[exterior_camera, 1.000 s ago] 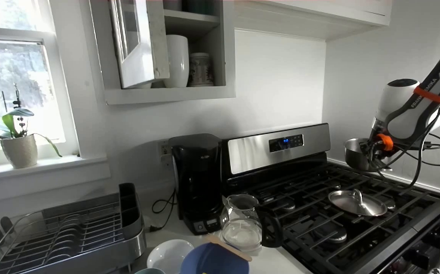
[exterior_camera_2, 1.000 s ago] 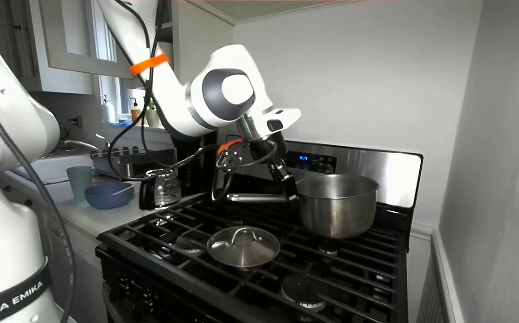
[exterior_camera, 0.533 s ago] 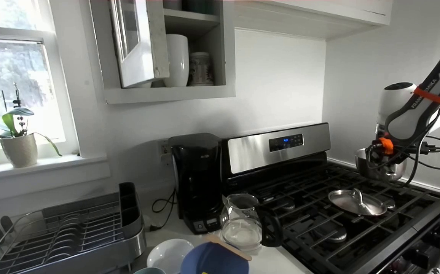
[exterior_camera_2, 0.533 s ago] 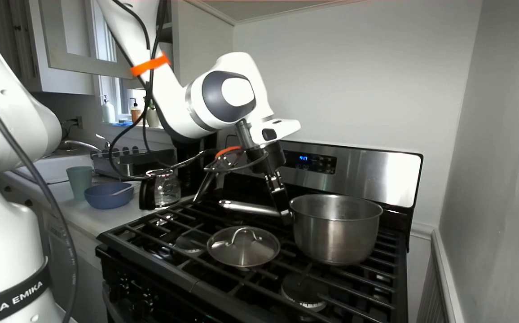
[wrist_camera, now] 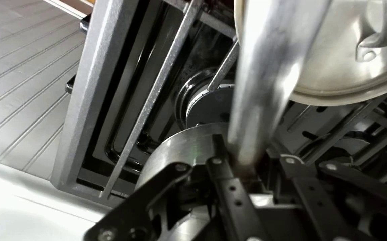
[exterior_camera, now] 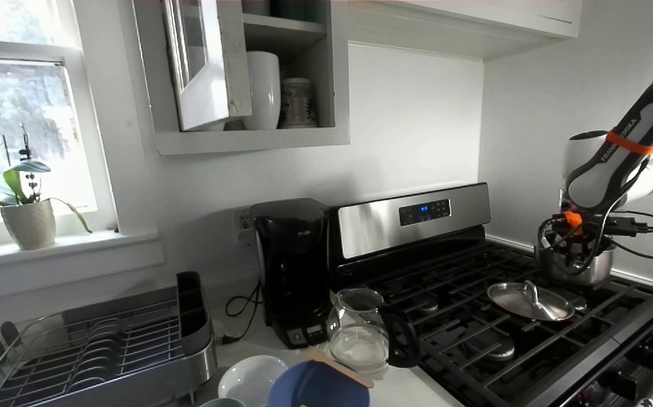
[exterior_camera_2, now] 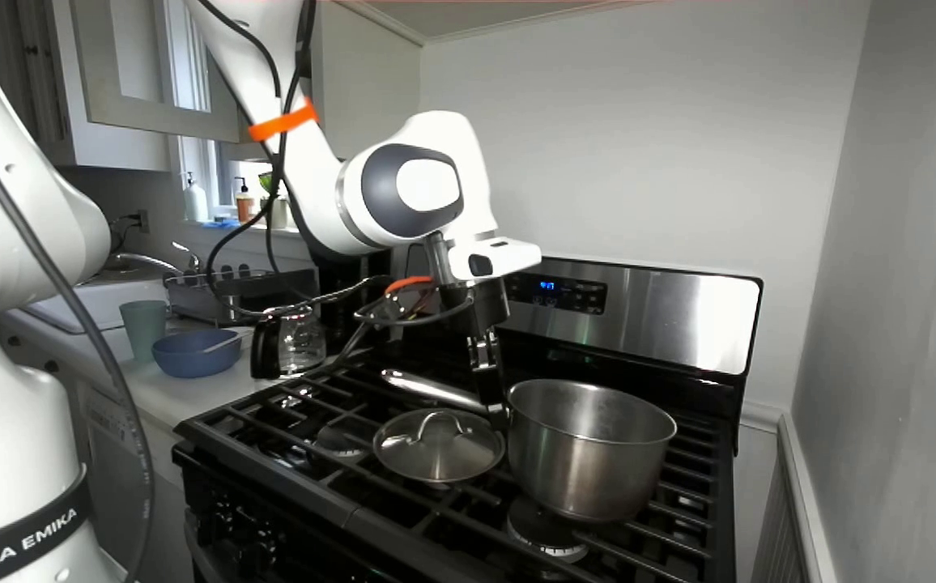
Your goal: Move the pot to the right
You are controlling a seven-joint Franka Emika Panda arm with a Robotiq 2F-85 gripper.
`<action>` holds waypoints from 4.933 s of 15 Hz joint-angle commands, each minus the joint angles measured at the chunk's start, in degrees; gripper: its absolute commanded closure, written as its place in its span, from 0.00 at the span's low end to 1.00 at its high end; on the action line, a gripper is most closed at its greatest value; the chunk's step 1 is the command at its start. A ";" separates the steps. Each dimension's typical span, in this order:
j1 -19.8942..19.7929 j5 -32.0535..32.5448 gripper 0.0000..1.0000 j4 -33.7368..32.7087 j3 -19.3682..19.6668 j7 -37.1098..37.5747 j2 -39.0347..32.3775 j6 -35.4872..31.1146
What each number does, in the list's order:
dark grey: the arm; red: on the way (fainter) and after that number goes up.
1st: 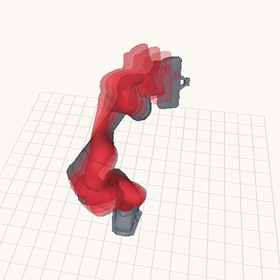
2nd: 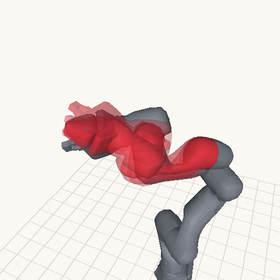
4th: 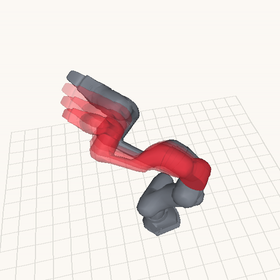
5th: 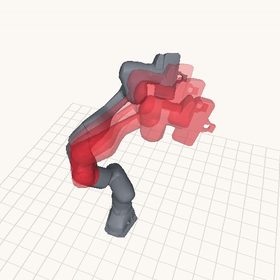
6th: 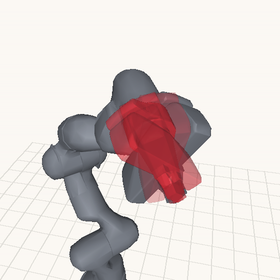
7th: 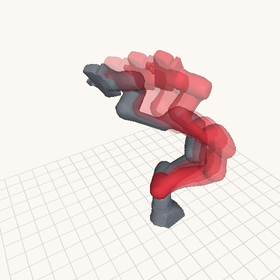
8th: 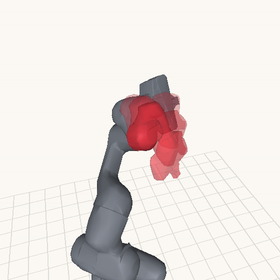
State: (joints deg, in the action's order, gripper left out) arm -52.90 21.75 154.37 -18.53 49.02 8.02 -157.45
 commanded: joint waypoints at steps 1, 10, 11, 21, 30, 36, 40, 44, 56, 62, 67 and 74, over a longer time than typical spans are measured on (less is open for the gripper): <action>7.53 -2.64 0.93 0.52 7.74 -3.15 1.41 0.14; 21.38 -1.77 0.93 2.97 22.73 -8.49 2.90 -0.10; 22.28 -1.84 0.93 2.88 23.74 -8.83 2.87 0.19; 25.55 0.18 0.93 4.32 27.57 -8.25 2.66 -1.33; 25.77 0.29 0.89 2.93 27.37 -8.19 0.82 -2.72; 25.81 1.21 0.31 2.83 27.23 -7.82 0.78 -2.65; 25.99 1.39 0.32 2.72 27.18 -8.02 0.91 -1.95; 25.88 2.20 0.39 2.72 27.04 -7.65 0.86 -1.08; 25.55 7.94 0.20 2.81 26.85 -5.07 -0.06 -0.43; 26.11 9.15 0.38 2.85 27.10 -4.63 -0.21 2.00; 26.67 8.70 0.62 2.85 27.35 -5.68 -0.31 2.55; 27.50 8.19 0.67 2.86 27.49 -7.40 -0.03 3.26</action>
State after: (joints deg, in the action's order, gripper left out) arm -26.60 28.98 157.28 7.96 41.99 7.70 -155.50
